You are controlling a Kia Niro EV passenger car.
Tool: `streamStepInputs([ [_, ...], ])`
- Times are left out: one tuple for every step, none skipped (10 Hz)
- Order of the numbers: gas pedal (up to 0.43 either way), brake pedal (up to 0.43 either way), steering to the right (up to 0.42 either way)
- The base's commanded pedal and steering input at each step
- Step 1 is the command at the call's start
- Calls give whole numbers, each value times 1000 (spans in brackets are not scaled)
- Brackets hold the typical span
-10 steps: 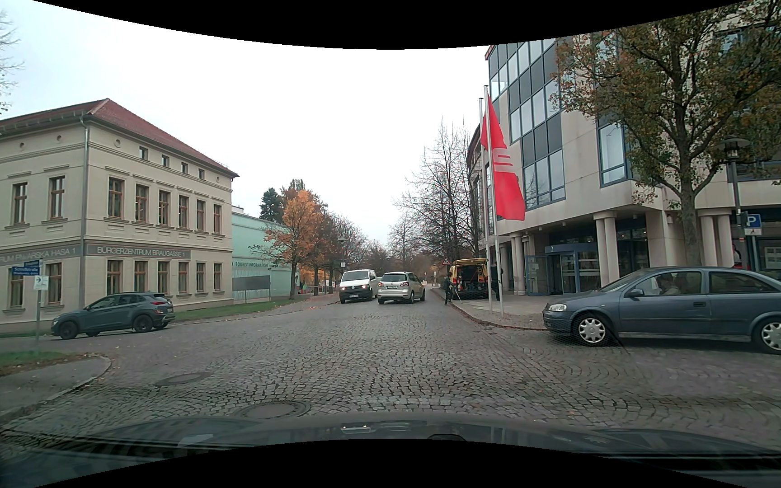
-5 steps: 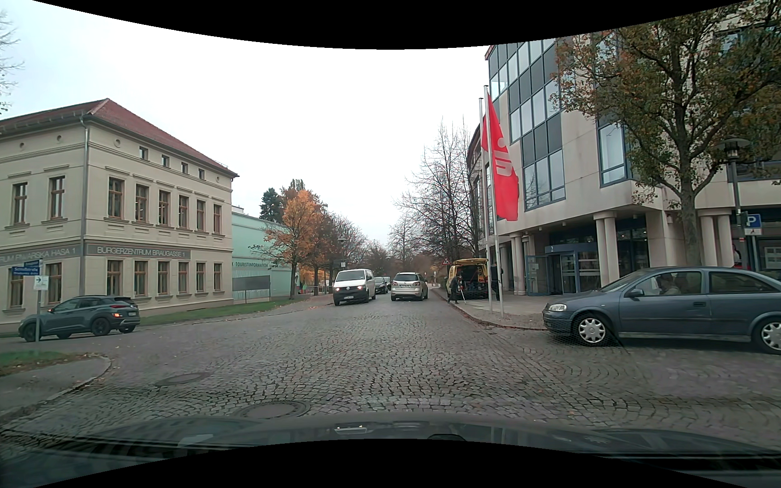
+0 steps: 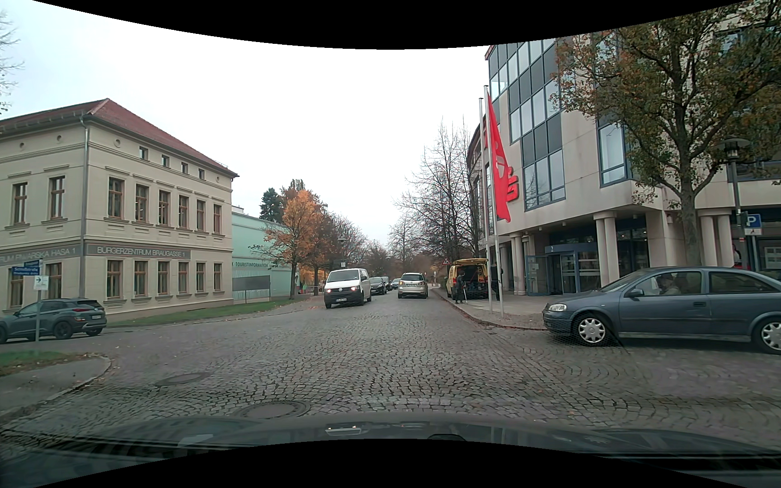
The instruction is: Follow the waypoints while adhering to traffic rules and regulations
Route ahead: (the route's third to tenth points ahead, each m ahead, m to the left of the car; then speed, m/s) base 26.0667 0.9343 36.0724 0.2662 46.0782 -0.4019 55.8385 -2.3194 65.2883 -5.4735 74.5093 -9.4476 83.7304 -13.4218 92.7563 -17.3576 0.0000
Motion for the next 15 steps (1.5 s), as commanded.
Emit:
streamStepInputs([
  [0,372,26],
  [0,372,26],
  [0,372,26],
  [0,372,26],
  [0,372,26],
  [0,372,26],
  [0,366,26],
  [0,372,26],
  [0,372,26],
  [0,372,26],
  [0,372,26],
  [0,372,26],
  [0,372,26],
  [0,372,26],
  [0,372,26],
])
